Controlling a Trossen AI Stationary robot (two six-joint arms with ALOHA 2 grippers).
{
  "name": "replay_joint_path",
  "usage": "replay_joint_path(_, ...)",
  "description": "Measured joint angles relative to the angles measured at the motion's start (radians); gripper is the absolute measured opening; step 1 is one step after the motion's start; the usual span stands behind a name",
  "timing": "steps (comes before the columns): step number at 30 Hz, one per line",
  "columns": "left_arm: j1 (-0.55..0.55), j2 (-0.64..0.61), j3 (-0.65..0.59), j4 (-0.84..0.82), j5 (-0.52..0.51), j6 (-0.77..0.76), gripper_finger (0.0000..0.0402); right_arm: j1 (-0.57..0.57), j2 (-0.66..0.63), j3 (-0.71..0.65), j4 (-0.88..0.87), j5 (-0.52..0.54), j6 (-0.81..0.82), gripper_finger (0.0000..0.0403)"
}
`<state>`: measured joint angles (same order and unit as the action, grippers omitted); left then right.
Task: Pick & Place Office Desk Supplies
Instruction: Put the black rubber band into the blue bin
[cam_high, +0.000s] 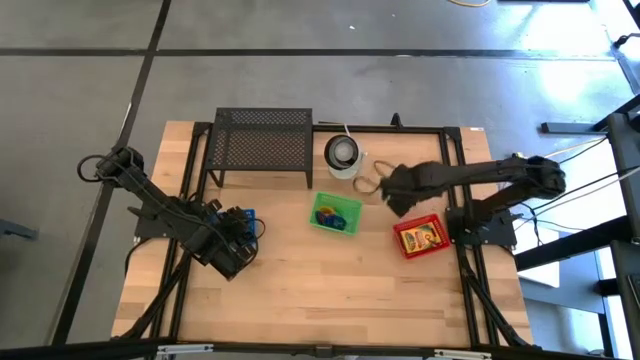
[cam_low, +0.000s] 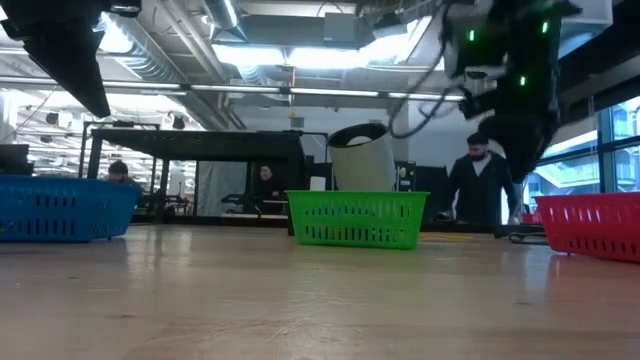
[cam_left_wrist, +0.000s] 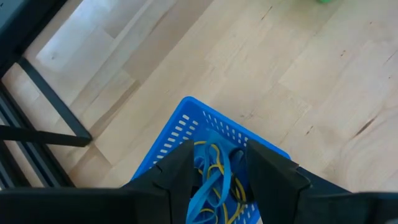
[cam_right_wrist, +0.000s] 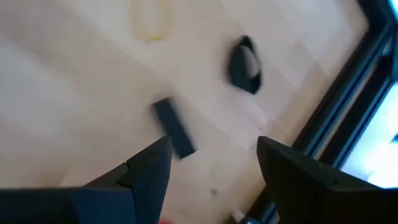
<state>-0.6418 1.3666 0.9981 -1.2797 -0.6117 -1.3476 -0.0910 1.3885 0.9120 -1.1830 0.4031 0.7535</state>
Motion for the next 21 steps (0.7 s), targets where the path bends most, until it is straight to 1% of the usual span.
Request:
replay_joint_path(2, 0.000, 0.000, 0.000, -0.002, -0.003, 0.000, 0.0141, -0.078, -0.042, -0.057, 0.067, -0.022, -0.020, 0.0238)
replay_joint_path(5, 0.000, 0.000, 0.000, -0.002, -0.027, 0.000, 0.0141, -0.185, -0.092, -0.129, 0.215, -0.093, -0.078, 0.0238)
replay_joint_path(6, 0.000, 0.000, 0.000, -0.001, -0.033, 0.000, 0.0141, -0.219, -0.101, -0.150, 0.268, -0.120, -0.101, 0.0238)
replay_joint_path(8, 0.000, 0.000, 0.000, -0.001, -0.042, 0.000, 0.0141, -0.275, -0.103, -0.181, 0.338, -0.139, -0.148, 0.0238)
replay_joint_path(11, 0.000, 0.000, 0.000, 0.001, -0.043, 0.000, 0.0141, -0.334, -0.090, -0.204, 0.393, -0.106, -0.202, 0.0238)
replay_joint_path(13, 0.000, 0.000, 0.000, 0.000, -0.043, 0.000, 0.0141, -0.366, -0.079, -0.210, 0.387, -0.057, -0.219, 0.0238)
replay_joint_path(15, 0.000, 0.000, 0.000, 0.000, -0.043, 0.000, 0.0141, -0.396, -0.067, -0.210, 0.399, -0.037, -0.233, 0.0238)
replay_joint_path(21, 0.000, 0.000, 0.000, 0.001, -0.052, 0.000, 0.0141, -0.485, -0.012, -0.210, 0.461, -0.132, -0.288, 0.0238)
